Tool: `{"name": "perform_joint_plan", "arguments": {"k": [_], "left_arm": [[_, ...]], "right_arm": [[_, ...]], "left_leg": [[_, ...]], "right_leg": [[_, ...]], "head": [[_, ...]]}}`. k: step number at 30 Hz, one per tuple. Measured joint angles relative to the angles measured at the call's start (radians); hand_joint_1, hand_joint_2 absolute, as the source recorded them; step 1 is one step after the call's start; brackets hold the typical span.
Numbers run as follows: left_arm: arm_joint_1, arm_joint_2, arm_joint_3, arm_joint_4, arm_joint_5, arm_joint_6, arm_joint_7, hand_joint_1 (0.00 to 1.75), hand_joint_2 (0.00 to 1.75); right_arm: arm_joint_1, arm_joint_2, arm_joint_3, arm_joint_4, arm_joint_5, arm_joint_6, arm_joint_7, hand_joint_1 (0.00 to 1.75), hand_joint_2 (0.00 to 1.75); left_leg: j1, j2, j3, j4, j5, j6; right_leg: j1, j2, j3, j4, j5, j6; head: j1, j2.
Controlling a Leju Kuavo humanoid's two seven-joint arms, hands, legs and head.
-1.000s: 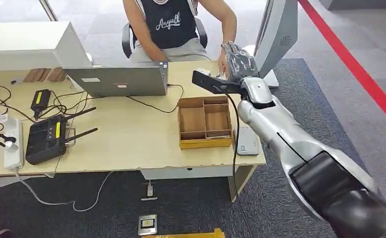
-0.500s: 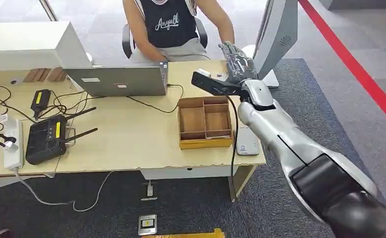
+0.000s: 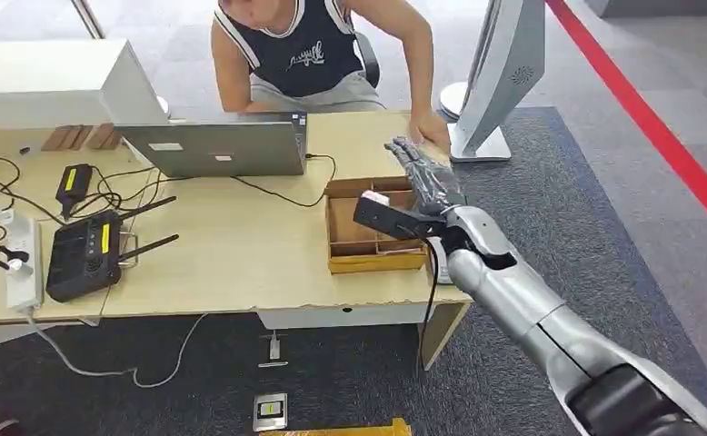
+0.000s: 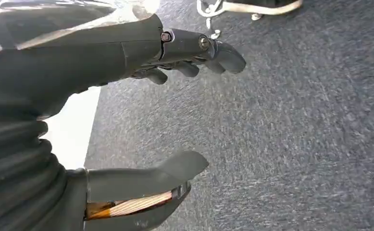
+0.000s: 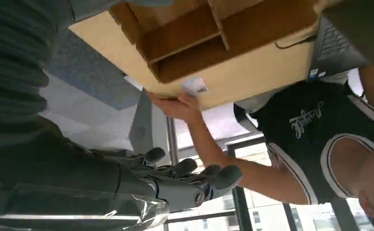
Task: Pass the card to the sensor for recognition and then transmit it.
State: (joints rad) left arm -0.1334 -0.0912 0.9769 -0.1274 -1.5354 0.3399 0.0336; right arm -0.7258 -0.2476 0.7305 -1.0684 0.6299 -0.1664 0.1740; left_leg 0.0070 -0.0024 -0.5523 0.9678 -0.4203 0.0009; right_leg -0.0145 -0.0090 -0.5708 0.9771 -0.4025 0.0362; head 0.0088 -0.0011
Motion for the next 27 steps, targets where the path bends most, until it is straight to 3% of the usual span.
{"name": "perform_joint_plan", "arguments": {"k": [10,19,27], "left_arm": [[-0.002,0.002,0.028,0.000,-0.003,0.005,0.008,0.00,1.75],[-0.004,0.003,0.044,0.000,-0.019,0.005,0.008,0.00,1.75],[-0.006,0.003,0.044,0.000,-0.034,0.009,0.017,0.00,1.75]], "right_arm": [[0.164,-0.061,-0.008,-0.211,-0.034,0.020,-0.025,0.00,1.75],[0.198,-0.049,0.015,-0.214,0.008,0.033,-0.055,0.00,1.75],[0.196,-0.027,0.031,-0.179,0.114,0.014,0.021,0.00,1.75]], "left_leg": [[0.000,0.000,0.000,0.000,0.000,0.000],[0.000,0.000,-0.001,0.000,0.000,0.000],[0.000,0.000,-0.001,0.000,0.000,0.000]], "right_leg": [[0.000,0.000,0.000,0.000,0.000,0.000],[0.000,0.000,0.000,0.000,0.000,0.000],[0.000,0.000,0.000,0.000,0.000,0.000]], "head": [[0.000,0.000],[0.000,0.000],[0.000,0.000]]}}
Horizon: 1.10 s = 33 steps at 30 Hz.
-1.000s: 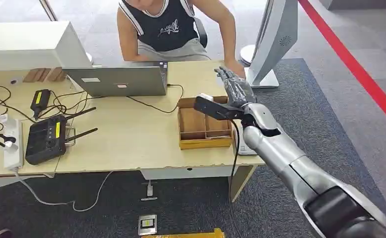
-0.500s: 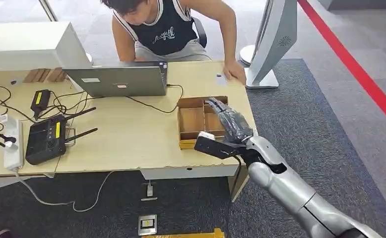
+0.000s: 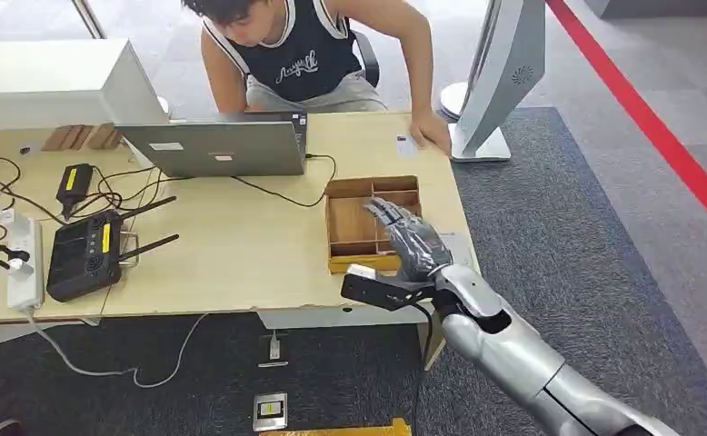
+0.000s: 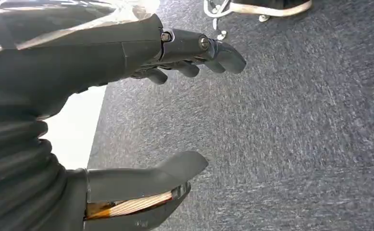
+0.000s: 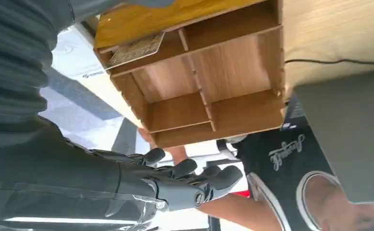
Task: Pass the card to the sensor for recognition and then transmit it.
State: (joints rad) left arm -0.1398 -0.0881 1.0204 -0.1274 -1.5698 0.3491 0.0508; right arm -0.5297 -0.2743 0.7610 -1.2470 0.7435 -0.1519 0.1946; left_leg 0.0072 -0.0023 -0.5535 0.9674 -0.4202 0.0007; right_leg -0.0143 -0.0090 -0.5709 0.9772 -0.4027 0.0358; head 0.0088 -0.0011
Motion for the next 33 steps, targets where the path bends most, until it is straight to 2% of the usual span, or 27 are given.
{"name": "perform_joint_plan", "arguments": {"k": [13,33], "left_arm": [[-0.001,0.000,0.000,0.000,0.000,0.002,-0.004,0.00,1.75],[-0.001,0.000,0.000,0.000,0.000,0.001,-0.005,0.00,1.75]], "right_arm": [[-0.031,0.036,0.000,0.108,0.013,-0.051,0.012,0.00,1.75],[-0.052,0.051,-0.005,0.233,-0.002,-0.080,0.007,0.00,1.75]], "left_leg": [[0.000,0.000,0.000,0.000,0.000,0.000],[0.000,0.000,0.000,0.000,0.000,0.000]], "right_leg": [[0.000,0.000,0.000,0.000,0.000,0.000],[0.000,0.000,0.000,0.000,0.000,0.000]], "head": [[0.000,0.000],[0.000,0.000]]}}
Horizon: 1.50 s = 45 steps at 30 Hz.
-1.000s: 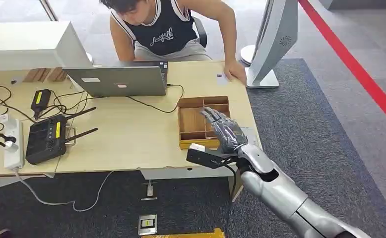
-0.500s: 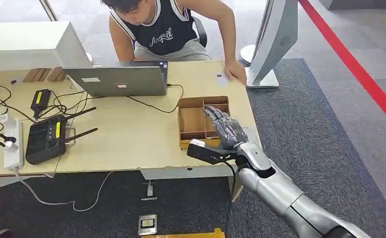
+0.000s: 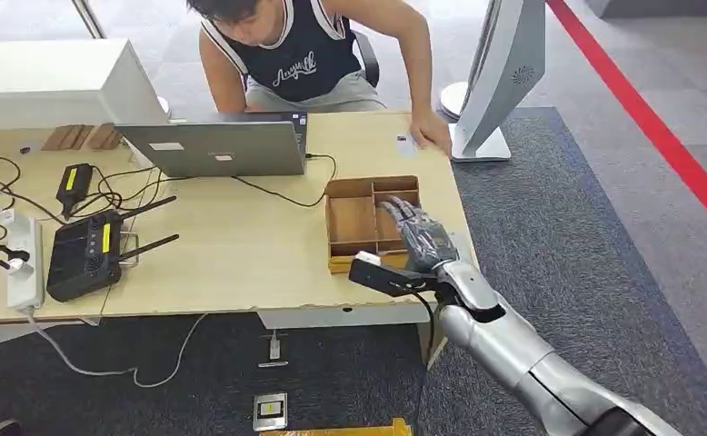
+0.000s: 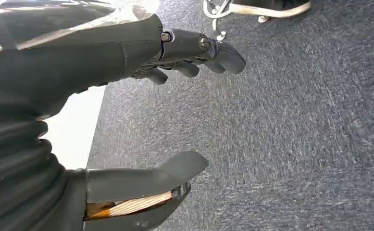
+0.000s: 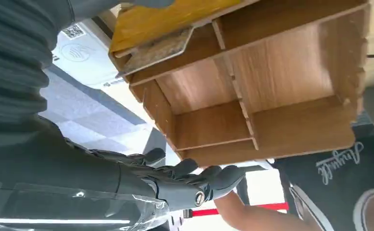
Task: Pass the card to the sensor for recognition and then transmit it.
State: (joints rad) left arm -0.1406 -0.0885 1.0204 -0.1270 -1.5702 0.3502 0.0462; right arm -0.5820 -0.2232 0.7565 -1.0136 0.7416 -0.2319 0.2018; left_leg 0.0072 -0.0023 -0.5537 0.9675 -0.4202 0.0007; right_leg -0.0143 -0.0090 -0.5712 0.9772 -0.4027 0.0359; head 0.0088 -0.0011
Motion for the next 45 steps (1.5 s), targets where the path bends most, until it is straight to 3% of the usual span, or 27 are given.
{"name": "perform_joint_plan", "arguments": {"k": [34,45], "left_arm": [[0.000,0.000,0.000,0.000,0.000,-0.007,0.016,0.00,1.75],[0.000,-0.001,0.000,0.000,0.010,0.001,0.018,0.00,1.75]], "right_arm": [[-0.037,0.003,-0.003,0.111,0.033,-0.019,0.043,0.00,1.75],[-0.063,0.037,0.003,0.164,0.019,-0.037,-0.020,0.00,1.75]], "left_leg": [[0.000,0.000,0.000,0.000,0.000,0.000],[0.001,0.000,0.000,0.000,0.000,0.000]], "right_leg": [[0.000,0.000,0.000,0.000,0.000,0.000],[0.000,0.000,0.000,0.000,0.000,0.000]], "head": [[0.000,0.000],[0.000,0.000]]}}
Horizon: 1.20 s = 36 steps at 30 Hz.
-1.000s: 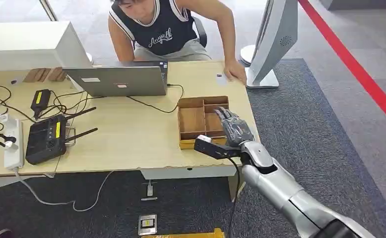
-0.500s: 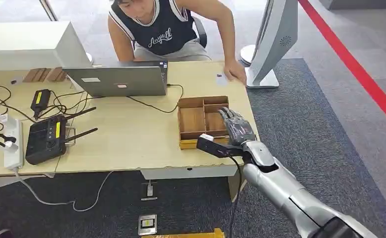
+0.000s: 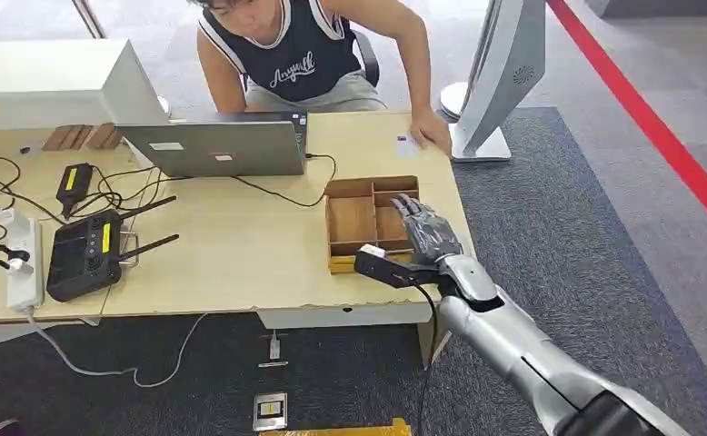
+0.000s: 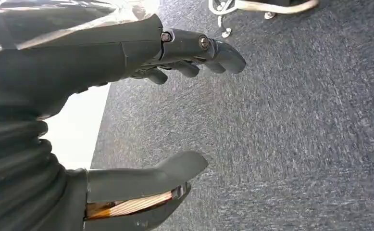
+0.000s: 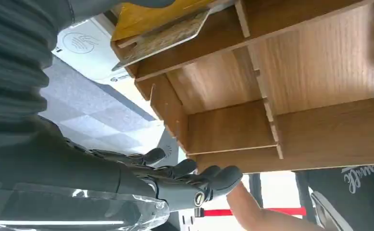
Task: Pass the card to the sensor for recognition and then transmit it.
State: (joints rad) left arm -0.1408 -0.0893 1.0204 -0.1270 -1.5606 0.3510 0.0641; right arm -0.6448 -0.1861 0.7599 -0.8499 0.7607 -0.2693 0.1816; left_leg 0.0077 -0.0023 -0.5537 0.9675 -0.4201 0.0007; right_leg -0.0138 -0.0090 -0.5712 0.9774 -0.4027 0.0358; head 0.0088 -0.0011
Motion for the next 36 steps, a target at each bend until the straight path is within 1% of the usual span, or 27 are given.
{"name": "perform_joint_plan", "arguments": {"k": [8,20,27,36], "left_arm": [[0.000,-0.002,0.000,0.000,-0.002,0.005,0.000,0.00,1.75],[0.000,-0.002,0.001,0.000,-0.009,0.008,-0.002,0.00,1.75],[0.000,-0.002,0.006,0.000,-0.009,0.012,-0.007,0.00,1.75],[0.000,-0.003,0.008,0.000,-0.009,0.012,-0.007,0.00,1.75]], "right_arm": [[-0.013,0.019,0.001,0.040,-0.005,-0.001,-0.008,0.00,1.75],[-0.020,0.032,0.001,0.082,-0.014,-0.001,-0.018,0.00,1.75],[-0.024,0.018,-0.004,0.099,-0.026,-0.009,-0.001,0.00,1.75],[-0.024,0.006,-0.013,0.099,-0.026,-0.009,0.001,0.00,1.75]], "left_leg": [[0.000,0.000,0.000,0.000,0.000,0.000],[0.000,0.000,0.000,0.000,0.000,0.000],[0.000,0.000,0.000,0.000,0.000,0.000],[0.000,0.000,0.000,0.000,0.000,0.000]], "right_leg": [[0.000,0.000,0.000,0.000,0.000,0.000],[0.000,0.000,0.000,0.000,0.000,0.000],[0.000,0.000,0.000,0.000,0.000,0.000],[0.000,0.000,0.000,0.000,0.000,0.000]], "head": [[0.000,0.000],[0.000,0.000],[0.000,0.000],[0.000,0.000]]}}
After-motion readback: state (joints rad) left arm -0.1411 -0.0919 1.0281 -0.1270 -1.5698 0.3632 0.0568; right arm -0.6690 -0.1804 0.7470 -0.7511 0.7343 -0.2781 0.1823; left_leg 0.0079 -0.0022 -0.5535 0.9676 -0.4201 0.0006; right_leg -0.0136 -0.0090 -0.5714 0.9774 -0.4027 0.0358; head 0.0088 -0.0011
